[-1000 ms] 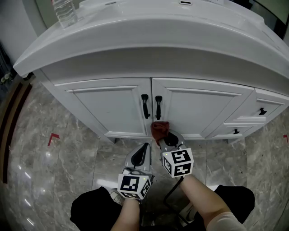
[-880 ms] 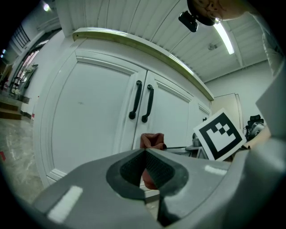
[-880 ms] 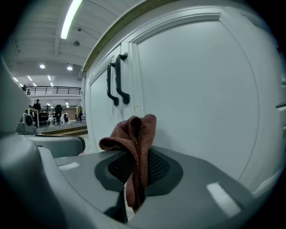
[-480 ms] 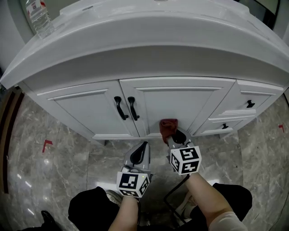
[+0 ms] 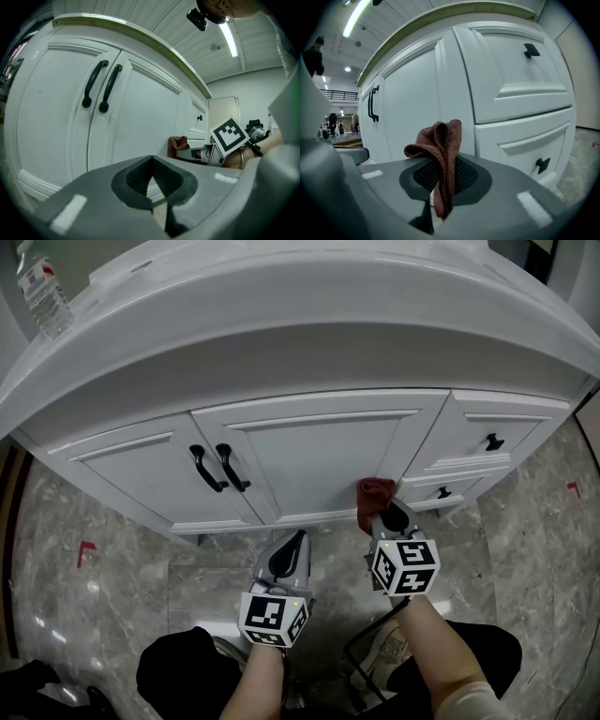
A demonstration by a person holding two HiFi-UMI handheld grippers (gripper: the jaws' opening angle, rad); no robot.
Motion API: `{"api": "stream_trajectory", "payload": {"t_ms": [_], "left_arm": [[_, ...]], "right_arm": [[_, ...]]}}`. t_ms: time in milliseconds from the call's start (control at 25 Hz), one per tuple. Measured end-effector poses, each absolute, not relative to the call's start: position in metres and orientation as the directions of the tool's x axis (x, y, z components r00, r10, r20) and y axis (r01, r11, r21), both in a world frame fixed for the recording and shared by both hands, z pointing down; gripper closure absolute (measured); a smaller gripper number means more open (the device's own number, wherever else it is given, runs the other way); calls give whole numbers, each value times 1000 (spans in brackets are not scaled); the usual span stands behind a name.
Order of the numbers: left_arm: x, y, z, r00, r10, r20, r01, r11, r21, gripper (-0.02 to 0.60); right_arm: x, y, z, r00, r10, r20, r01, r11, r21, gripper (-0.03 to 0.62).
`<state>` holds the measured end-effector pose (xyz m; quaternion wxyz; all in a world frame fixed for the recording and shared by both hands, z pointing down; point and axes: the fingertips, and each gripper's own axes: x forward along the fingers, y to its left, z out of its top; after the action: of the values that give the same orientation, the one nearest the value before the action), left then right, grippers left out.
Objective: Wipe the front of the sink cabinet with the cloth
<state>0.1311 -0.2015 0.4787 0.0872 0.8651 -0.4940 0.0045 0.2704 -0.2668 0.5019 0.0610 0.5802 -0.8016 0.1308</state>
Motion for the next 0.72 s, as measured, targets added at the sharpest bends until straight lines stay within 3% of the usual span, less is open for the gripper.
{"api": "stream_trajectory", "payload": {"t_ms": [320,720], "left_arm": [[144,-196,481,546,-831,112,-837,-534,115,581],[65,-193,510,438,-882,171,-898,-421,127,581]], "right_arm": [[300,-258,513,-241,-932,272,-966,202,-164,516],[165,-250,558,-442,-842,310,-897,401,-188,516]]}}
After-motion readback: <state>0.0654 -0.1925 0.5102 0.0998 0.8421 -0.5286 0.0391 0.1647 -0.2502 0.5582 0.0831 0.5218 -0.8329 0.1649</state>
